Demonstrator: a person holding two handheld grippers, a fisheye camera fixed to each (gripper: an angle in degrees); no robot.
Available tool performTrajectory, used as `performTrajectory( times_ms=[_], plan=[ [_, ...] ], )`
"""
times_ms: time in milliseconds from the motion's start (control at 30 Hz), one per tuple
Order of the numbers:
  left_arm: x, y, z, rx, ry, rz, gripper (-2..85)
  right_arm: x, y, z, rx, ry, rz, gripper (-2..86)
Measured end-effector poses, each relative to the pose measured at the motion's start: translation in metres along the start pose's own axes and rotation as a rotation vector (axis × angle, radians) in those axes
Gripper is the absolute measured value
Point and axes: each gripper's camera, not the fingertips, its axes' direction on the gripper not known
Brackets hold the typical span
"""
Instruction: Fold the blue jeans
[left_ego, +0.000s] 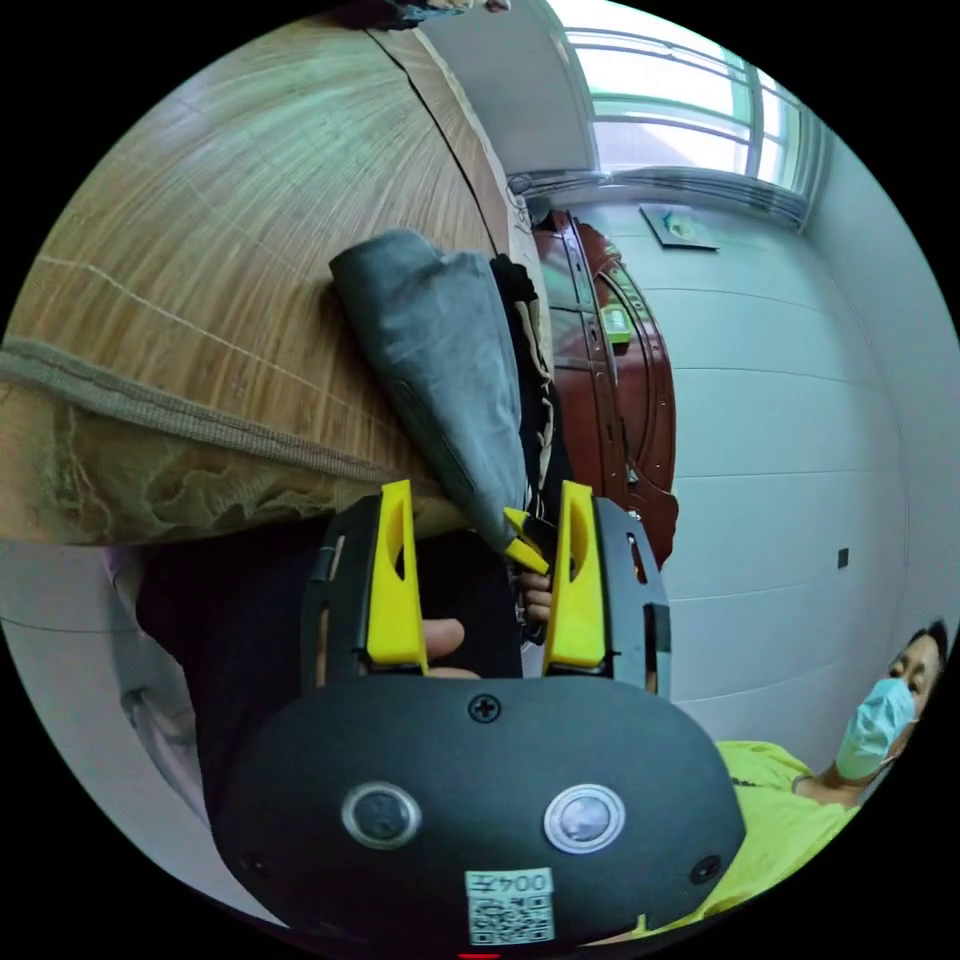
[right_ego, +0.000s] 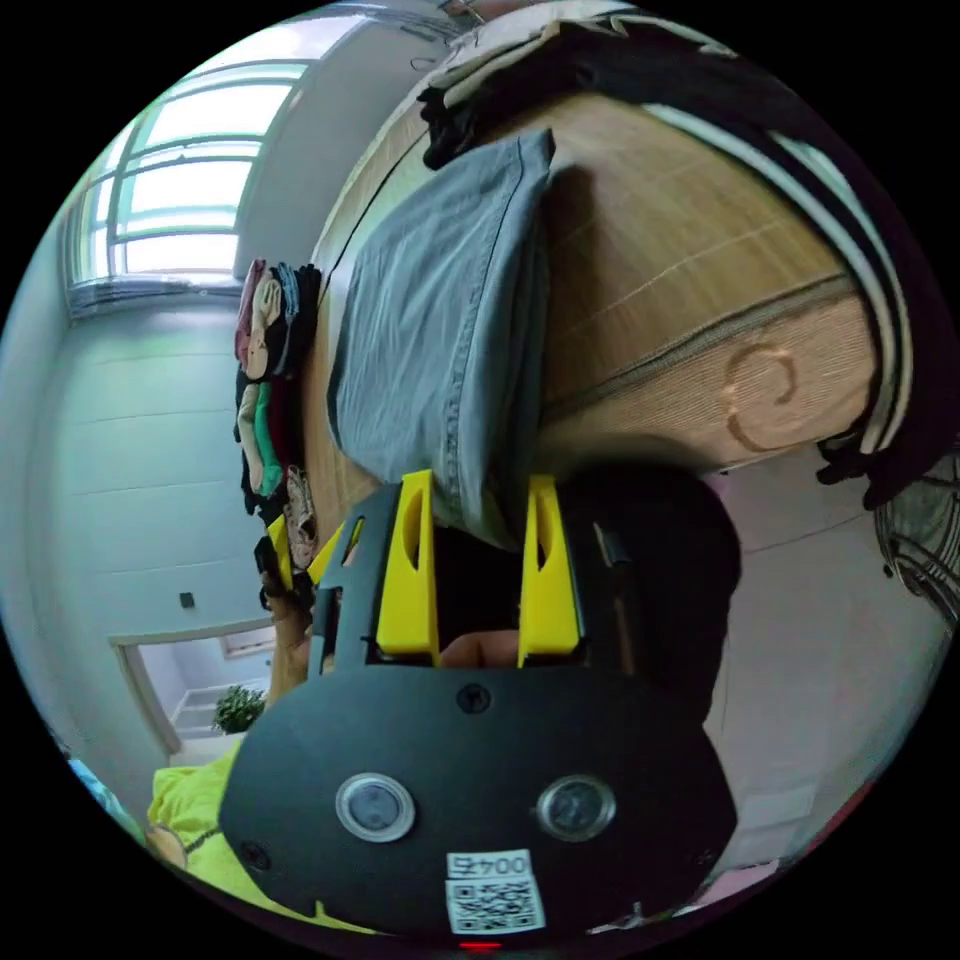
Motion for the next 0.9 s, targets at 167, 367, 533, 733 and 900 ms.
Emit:
performTrajectory(
  times_ms=[167, 367, 533, 733, 900],
  plan=[
    [0.026, -0.012, 0.009, -0.046, -0.042, -0.073, 22.6, 0.002, -0.011, 0.001, -0.019, -0.203, 0.121, 4.9],
    [0.053, -0.016, 0.012, -0.030, 0.076, -0.134, 24.5, -0.042, -0.005, -0.013, -0.003, -0.367, 0.105, 4.4],
    [0.059, -0.026, 0.016, 0.012, 0.179, -0.172, 22.9, -0.060, 0.015, 0.011, -0.063, -0.353, 0.078, 4.7],
    [0.083, -0.027, -0.004, -0.009, -0.031, -0.100, 7.4, -0.077, 0.030, 0.015, -0.154, -0.311, -0.229, 10.2],
    [0.081, -0.035, -0.070, -0.081, -0.176, -0.046, 7.0, -0.061, -0.013, -0.050, 0.041, -0.156, -0.395, 16.4]
  ],
)
